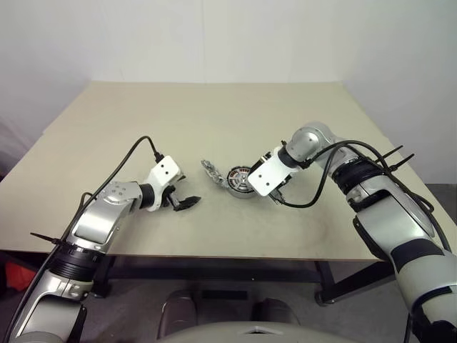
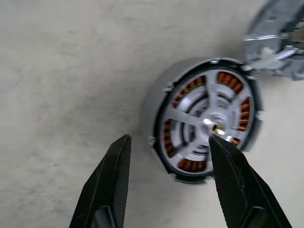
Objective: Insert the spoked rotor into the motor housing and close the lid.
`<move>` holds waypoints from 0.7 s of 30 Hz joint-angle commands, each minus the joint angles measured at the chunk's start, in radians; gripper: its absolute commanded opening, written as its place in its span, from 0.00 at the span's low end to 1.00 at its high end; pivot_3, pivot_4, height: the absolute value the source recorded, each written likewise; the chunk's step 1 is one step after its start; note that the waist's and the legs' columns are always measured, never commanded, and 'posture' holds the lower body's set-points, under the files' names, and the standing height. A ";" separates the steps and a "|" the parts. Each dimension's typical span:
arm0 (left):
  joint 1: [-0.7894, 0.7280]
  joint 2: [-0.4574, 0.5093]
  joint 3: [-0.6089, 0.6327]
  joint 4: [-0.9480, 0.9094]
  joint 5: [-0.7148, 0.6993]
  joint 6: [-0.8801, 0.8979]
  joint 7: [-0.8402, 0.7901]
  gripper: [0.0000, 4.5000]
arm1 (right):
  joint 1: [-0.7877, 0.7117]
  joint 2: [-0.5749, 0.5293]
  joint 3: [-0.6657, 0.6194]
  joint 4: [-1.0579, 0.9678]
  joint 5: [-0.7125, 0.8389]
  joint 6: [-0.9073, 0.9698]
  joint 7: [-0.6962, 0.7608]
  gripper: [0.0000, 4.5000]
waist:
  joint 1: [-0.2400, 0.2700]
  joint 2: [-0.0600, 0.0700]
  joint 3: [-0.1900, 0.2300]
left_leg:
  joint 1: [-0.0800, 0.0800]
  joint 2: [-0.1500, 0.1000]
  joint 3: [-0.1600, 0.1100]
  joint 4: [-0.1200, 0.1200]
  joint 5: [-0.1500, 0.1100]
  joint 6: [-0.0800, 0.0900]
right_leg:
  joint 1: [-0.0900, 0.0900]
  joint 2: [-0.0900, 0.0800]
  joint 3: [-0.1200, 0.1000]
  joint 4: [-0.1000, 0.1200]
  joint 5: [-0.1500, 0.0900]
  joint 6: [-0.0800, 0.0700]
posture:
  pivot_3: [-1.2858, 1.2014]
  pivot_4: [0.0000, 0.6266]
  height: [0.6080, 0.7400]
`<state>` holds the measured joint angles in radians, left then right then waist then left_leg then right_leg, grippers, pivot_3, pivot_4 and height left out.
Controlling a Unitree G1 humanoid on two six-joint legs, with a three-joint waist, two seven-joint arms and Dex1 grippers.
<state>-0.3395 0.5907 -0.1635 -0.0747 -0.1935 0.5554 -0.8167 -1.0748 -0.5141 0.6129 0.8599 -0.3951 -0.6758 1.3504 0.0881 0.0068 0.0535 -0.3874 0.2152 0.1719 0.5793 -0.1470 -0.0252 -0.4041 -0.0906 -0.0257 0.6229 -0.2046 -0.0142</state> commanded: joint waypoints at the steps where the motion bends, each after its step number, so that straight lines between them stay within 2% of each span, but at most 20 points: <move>1: -0.004 0.010 0.025 -0.037 -0.001 -0.003 0.008 1.00 | -0.036 0.002 0.011 0.017 -0.026 -0.041 -0.002 0.65 | -0.001 0.000 0.000 | 0.000 0.000 0.000 0.000 0.000 0.000 | 0.000 0.000 0.000 0.000 0.000 0.000 | 0.52 0.00 1.00; 21: 0.004 0.006 0.029 -0.038 -0.004 -0.007 0.024 1.00 | -0.030 0.042 0.036 0.098 -0.104 -0.074 -0.045 0.65 | -0.020 0.000 0.000 | 0.001 0.000 0.000 0.000 0.000 0.000 | 0.001 0.000 0.000 0.000 0.000 0.000 | 0.52 0.00 1.00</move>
<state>-0.3302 0.5905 -0.1604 -0.0759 -0.1936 0.5560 -0.7974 -1.0861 -0.4820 0.6399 0.9453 -0.4848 -0.7524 1.3130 0.0680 0.0067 0.0534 -0.3856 0.2157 0.1718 0.5797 -0.1471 -0.0250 -0.4030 -0.0903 -0.0257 0.6230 -0.2046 -0.0143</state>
